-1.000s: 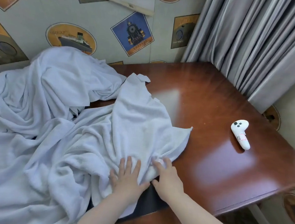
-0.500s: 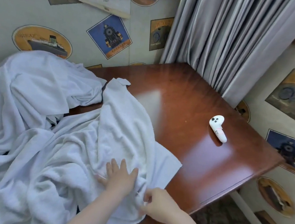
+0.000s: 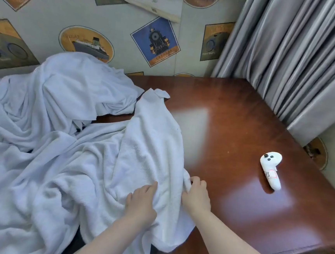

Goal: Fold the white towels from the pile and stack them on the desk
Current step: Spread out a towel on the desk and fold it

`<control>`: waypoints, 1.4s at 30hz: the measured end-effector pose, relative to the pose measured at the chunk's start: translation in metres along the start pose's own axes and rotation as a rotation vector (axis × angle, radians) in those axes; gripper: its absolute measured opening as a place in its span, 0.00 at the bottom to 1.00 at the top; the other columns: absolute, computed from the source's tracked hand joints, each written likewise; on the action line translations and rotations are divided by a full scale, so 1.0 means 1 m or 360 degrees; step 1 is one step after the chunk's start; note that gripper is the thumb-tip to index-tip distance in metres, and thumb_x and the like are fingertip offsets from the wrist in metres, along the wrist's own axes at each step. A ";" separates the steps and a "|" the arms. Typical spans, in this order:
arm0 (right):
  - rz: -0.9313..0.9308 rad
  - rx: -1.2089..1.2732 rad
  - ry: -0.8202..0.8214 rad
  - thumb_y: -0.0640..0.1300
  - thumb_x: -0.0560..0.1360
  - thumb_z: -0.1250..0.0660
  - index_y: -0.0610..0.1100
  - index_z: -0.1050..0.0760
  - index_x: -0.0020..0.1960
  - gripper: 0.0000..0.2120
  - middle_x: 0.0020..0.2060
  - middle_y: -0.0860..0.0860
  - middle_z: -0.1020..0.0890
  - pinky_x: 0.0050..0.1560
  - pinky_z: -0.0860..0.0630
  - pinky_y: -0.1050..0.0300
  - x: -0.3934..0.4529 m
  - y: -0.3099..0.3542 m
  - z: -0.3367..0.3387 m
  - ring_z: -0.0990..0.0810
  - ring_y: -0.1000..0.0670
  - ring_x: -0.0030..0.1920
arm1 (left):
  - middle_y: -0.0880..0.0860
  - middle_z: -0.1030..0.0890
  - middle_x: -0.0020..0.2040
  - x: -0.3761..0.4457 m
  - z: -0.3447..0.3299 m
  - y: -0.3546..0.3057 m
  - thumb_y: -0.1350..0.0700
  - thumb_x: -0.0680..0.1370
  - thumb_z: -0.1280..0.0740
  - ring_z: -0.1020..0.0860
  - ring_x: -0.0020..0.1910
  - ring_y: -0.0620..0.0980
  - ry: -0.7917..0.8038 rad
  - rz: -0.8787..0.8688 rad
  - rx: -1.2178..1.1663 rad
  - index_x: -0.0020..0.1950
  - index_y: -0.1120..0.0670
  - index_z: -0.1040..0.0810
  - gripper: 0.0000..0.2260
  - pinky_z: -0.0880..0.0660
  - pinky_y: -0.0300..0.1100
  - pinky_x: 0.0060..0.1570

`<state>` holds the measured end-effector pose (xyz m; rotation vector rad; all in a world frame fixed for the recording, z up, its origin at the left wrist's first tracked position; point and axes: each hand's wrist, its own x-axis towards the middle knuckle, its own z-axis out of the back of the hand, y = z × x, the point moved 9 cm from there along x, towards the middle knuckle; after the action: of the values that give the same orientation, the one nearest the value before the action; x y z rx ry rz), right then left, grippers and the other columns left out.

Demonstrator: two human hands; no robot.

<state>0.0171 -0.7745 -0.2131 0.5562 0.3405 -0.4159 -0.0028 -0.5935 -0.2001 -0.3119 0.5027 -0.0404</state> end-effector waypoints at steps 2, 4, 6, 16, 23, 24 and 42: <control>0.0032 0.0266 0.0171 0.40 0.76 0.42 0.44 0.31 0.55 0.09 0.52 0.46 0.23 0.48 0.25 0.51 0.005 0.002 -0.001 0.23 0.43 0.50 | 0.49 0.44 0.78 0.003 0.009 -0.013 0.60 0.76 0.41 0.43 0.76 0.50 -0.0195 0.0120 -0.0093 0.80 0.47 0.50 0.34 0.47 0.44 0.74; -0.0208 0.0762 -0.0139 0.37 0.77 0.45 0.39 0.27 0.51 0.10 0.51 0.42 0.21 0.50 0.25 0.49 0.010 -0.028 0.037 0.24 0.40 0.49 | 0.51 0.52 0.80 0.008 0.010 -0.039 0.58 0.78 0.42 0.50 0.78 0.50 -0.0306 0.0148 -0.0124 0.80 0.46 0.50 0.32 0.52 0.46 0.76; -0.0540 0.1209 -0.0710 0.39 0.78 0.46 0.38 0.26 0.50 0.11 0.50 0.40 0.20 0.48 0.30 0.49 -0.001 -0.085 0.090 0.25 0.39 0.48 | 0.50 0.56 0.80 0.017 0.001 -0.071 0.57 0.79 0.43 0.56 0.79 0.49 -0.0274 0.0093 -0.0132 0.79 0.46 0.50 0.31 0.56 0.48 0.76; 0.0089 0.0472 -0.0999 0.28 0.59 0.28 0.40 0.26 0.64 0.33 0.64 0.44 0.24 0.65 0.36 0.42 -0.026 -0.129 0.146 0.29 0.40 0.67 | 0.49 0.64 0.79 0.032 -0.067 -0.177 0.48 0.78 0.39 0.64 0.78 0.52 0.0084 -0.0069 0.0110 0.80 0.43 0.56 0.35 0.59 0.57 0.75; 0.0737 -0.0230 0.0067 0.44 0.82 0.46 0.52 0.43 0.78 0.25 0.80 0.50 0.51 0.76 0.53 0.54 0.045 -0.057 0.085 0.54 0.50 0.79 | 0.44 0.36 0.71 0.015 -0.067 -0.185 0.56 0.72 0.34 0.35 0.69 0.48 0.0331 -0.0225 -0.0058 0.67 0.41 0.27 0.24 0.30 0.43 0.62; 0.0692 -0.0297 0.0096 0.47 0.82 0.48 0.53 0.47 0.79 0.26 0.80 0.51 0.54 0.77 0.54 0.53 0.050 -0.062 0.078 0.56 0.51 0.79 | 0.43 0.31 0.67 0.017 -0.063 -0.181 0.54 0.73 0.33 0.30 0.65 0.45 0.0366 -0.0179 -0.0218 0.62 0.42 0.23 0.19 0.28 0.42 0.60; 0.0883 -0.0548 0.0047 0.57 0.81 0.48 0.58 0.54 0.79 0.30 0.79 0.53 0.62 0.74 0.67 0.43 0.121 0.033 0.045 0.67 0.49 0.78 | 0.47 0.66 0.79 0.127 0.017 -0.057 0.31 0.69 0.33 0.65 0.78 0.53 -0.0015 0.0370 -0.0039 0.79 0.40 0.61 0.49 0.58 0.56 0.74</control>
<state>0.1455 -0.8096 -0.2134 0.2990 0.2643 0.1864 0.1188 -0.6577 -0.2282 -0.2761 0.5275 0.1931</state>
